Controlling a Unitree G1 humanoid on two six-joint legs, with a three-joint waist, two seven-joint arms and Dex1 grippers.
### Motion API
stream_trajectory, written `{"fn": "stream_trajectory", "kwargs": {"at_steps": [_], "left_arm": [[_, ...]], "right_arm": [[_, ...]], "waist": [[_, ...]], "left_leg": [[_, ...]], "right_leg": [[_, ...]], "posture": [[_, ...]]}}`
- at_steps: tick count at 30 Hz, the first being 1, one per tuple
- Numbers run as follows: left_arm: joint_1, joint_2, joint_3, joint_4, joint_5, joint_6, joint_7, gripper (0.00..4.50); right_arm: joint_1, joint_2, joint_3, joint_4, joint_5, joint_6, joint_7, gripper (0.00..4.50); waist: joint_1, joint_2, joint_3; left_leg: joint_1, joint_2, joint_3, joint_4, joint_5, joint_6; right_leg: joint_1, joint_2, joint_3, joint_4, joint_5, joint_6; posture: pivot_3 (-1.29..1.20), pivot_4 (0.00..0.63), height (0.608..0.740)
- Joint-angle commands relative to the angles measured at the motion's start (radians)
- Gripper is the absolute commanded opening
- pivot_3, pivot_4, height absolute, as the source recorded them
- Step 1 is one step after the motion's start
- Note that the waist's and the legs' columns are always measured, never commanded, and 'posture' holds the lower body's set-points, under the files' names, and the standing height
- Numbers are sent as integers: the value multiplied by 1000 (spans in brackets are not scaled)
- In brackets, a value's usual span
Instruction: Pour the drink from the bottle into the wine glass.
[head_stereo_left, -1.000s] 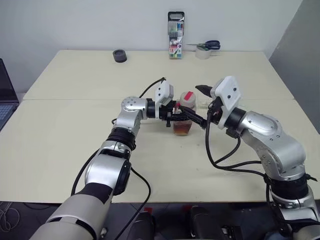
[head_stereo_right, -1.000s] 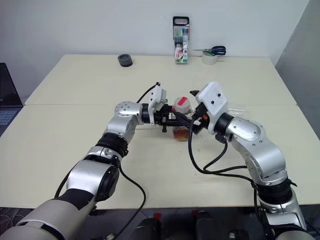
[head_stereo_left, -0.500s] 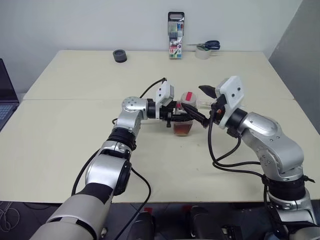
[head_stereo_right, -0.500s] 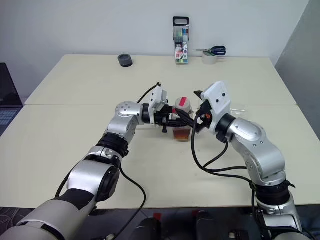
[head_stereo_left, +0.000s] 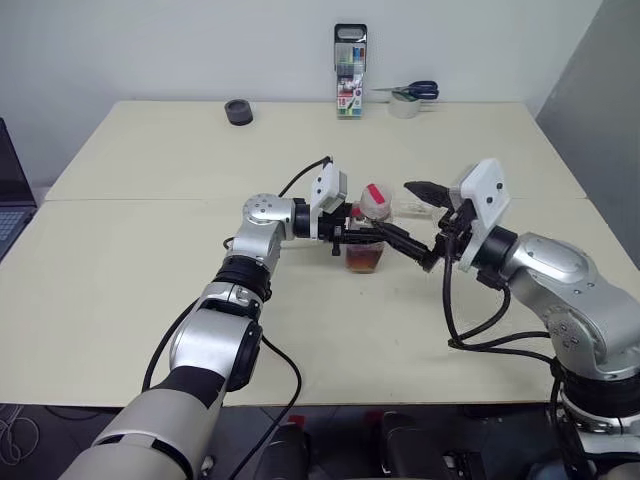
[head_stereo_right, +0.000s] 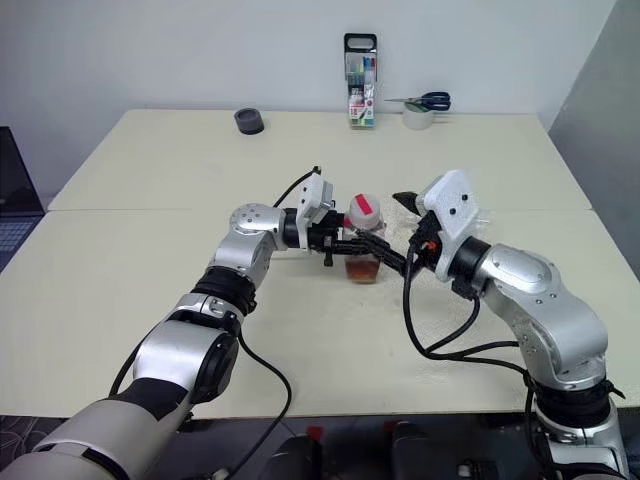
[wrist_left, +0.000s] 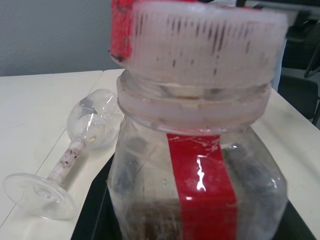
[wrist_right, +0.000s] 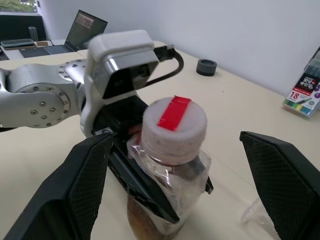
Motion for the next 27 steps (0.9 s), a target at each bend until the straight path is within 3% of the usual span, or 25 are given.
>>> {"fn": "stream_trajectory", "kwargs": {"at_steps": [1, 12, 27], "left_arm": [[-15, 6, 13, -22, -13, -8, -7, 1654], [-14, 5, 12, -25, -10, -10, -9, 1654], [-11, 5, 9, -21, -5, -19, -12, 1654]], "right_arm": [[-48, 14, 36, -16, -39, -28, -28, 4318], [-109, 78, 94, 91, -172, -111, -82, 4318], [-74, 66, 19, 70, -142, -68, -86, 4318]], "waist": [[0, 0, 0], [0, 0, 0], [0, 0, 0]], "left_leg": [[0, 0, 0, 0, 0, 0], [0, 0, 0, 0, 0, -1], [0, 0, 0, 0, 0, -1]], "right_leg": [[0, 0, 0, 0, 0, 0], [0, 0, 0, 0, 0, 0], [0, 0, 0, 0, 0, 0]], "posture": [[0, 150, 740], [0, 150, 740], [0, 150, 740]]}}
